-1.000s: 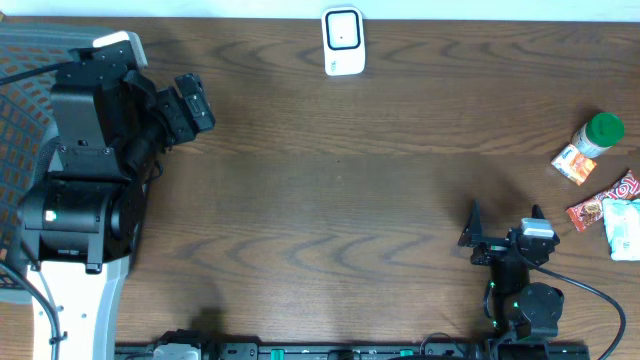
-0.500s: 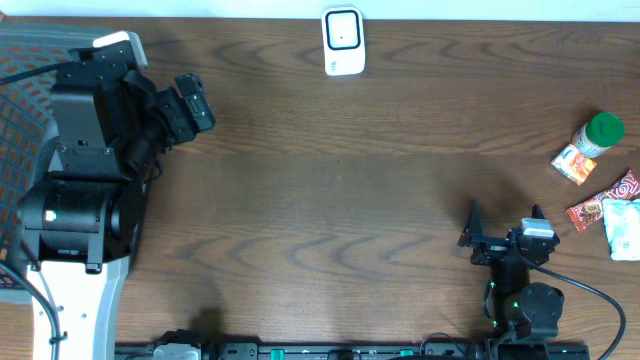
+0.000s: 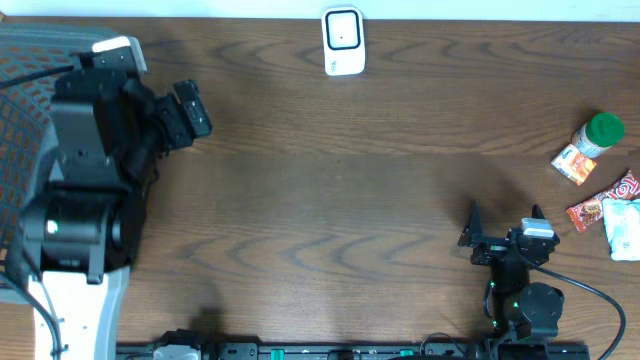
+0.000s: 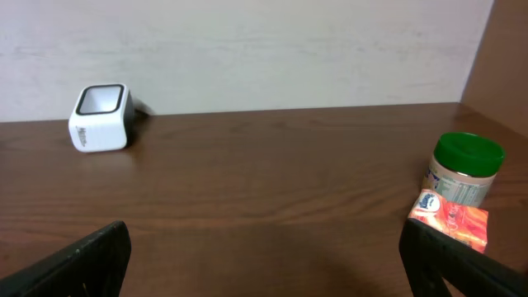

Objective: Scan the item barcode

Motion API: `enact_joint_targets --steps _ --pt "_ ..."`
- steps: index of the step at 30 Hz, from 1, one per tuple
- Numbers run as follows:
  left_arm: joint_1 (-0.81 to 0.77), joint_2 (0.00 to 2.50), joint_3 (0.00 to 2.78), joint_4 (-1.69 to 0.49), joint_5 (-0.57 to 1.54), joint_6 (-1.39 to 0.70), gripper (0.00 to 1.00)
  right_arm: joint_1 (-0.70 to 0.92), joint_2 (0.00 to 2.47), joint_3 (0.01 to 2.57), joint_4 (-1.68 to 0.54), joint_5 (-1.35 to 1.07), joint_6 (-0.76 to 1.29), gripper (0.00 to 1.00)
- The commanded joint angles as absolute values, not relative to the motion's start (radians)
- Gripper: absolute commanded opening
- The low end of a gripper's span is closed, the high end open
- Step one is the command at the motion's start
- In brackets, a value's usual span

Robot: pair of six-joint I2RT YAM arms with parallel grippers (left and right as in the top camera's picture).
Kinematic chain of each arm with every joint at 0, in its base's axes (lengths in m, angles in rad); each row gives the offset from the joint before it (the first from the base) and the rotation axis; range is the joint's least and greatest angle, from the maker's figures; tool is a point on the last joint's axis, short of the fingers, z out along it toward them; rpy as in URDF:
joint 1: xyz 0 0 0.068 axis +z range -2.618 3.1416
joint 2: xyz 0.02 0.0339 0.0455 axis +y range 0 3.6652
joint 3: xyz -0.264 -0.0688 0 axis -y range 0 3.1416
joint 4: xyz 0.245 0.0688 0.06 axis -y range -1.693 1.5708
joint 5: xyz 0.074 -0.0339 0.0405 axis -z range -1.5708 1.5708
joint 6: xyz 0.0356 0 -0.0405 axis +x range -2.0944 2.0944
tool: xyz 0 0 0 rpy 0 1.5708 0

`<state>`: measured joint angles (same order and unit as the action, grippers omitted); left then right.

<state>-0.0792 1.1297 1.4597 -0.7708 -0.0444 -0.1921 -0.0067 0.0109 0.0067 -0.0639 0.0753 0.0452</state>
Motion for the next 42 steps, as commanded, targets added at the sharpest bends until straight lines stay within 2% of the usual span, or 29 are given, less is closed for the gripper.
enact_joint_targets --steps 1,7,18,29,35,42 --pt "-0.074 1.042 1.345 -0.698 -0.064 -0.109 0.98 0.002 0.005 0.006 -0.068 0.073 0.059 0.99" --pt "-0.074 0.828 1.04 -0.494 -0.065 -0.033 0.98 0.002 0.005 0.006 -0.068 0.073 0.059 0.99" --pt "-0.06 0.329 0.378 -0.122 -0.053 -0.034 0.98 0.002 0.005 0.006 -0.068 0.073 0.059 0.99" --pt "-0.06 0.135 0.072 0.159 -0.065 -0.034 0.98 0.002 0.005 0.006 -0.068 0.073 0.059 0.99" --pt "-0.054 0.103 0.003 0.17 -0.065 -0.027 0.98 0.002 0.005 0.006 -0.068 0.073 0.059 0.99" --pt "-0.022 0.065 0.004 0.062 -0.07 0.008 0.98 0.002 0.005 0.006 -0.068 0.073 0.059 0.99"
